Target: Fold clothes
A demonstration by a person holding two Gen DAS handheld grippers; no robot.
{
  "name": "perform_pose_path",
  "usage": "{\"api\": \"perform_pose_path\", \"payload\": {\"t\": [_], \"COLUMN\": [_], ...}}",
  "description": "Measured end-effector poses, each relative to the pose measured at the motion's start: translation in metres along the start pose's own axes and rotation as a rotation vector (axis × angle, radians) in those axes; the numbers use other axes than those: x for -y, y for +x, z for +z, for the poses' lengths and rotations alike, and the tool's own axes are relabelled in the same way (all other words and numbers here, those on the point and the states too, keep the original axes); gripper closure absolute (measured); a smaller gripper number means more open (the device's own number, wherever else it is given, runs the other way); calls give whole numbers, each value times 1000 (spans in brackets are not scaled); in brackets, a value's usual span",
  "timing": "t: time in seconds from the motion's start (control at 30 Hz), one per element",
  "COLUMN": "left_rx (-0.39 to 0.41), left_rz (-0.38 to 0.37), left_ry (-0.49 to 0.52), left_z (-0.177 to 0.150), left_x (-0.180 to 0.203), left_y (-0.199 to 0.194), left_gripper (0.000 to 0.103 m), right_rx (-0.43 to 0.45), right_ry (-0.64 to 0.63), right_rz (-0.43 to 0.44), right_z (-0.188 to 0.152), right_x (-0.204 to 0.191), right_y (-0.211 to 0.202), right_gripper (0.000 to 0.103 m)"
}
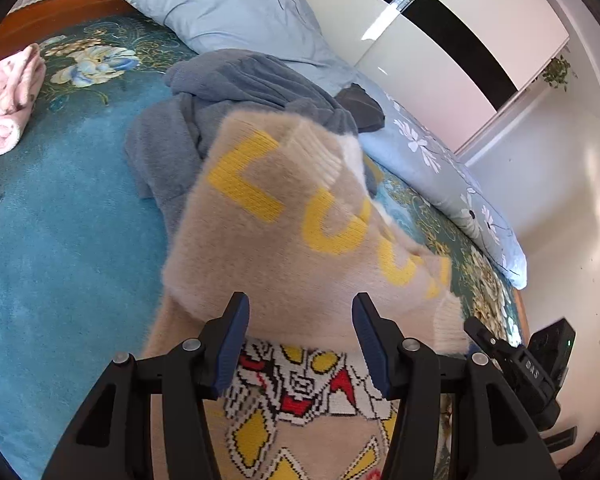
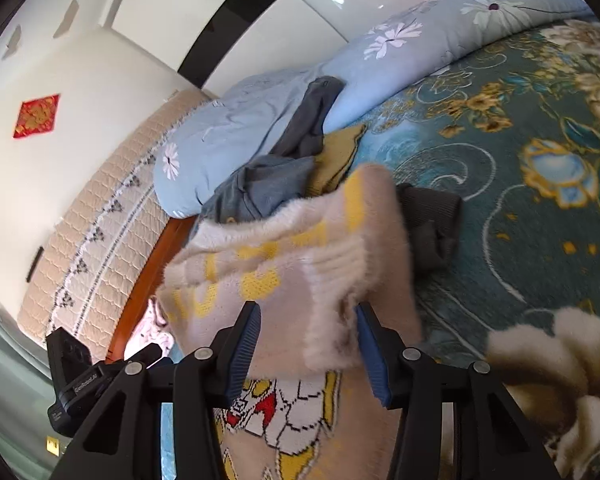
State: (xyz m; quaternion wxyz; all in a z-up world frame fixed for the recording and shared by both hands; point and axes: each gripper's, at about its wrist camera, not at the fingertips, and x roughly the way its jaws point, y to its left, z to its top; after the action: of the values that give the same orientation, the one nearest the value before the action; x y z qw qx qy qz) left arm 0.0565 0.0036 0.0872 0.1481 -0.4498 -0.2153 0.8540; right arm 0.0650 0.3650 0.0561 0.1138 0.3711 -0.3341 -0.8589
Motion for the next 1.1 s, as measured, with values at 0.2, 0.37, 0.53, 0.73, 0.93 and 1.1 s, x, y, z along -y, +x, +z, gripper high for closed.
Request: {"api": "perform_pose_path", "payload": {"t": [0.2, 0.37, 0.53, 0.73, 0.93, 1.1], "left_rx": [12, 43, 33, 21, 25, 23], "left_rz": [26, 4, 7, 102, 135, 121], "left_ry": [11, 60, 135, 179, 176, 70], "left_z": [3, 9, 15, 28, 42, 59], "left_x": [-10, -3, 15, 14, 5, -20], "left_y": [-7, -10, 11, 36, 46, 56], "left_gripper": [48, 48, 48, 48, 48, 48], "right_rx": [-38, 176, 146, 30, 177, 111], "right_ry": [10, -113, -29, 78, -69, -117], "right_rz": [-51, 111, 14, -90, -194, -85], "right_z": [7, 15, 17, 14, 17, 16], "right_x": [-8, -20, 14, 43, 13, 2], "right_y": [26, -16, -5, 14, -18, -5], "right_gripper": [91, 93, 93, 88, 88, 88]}}
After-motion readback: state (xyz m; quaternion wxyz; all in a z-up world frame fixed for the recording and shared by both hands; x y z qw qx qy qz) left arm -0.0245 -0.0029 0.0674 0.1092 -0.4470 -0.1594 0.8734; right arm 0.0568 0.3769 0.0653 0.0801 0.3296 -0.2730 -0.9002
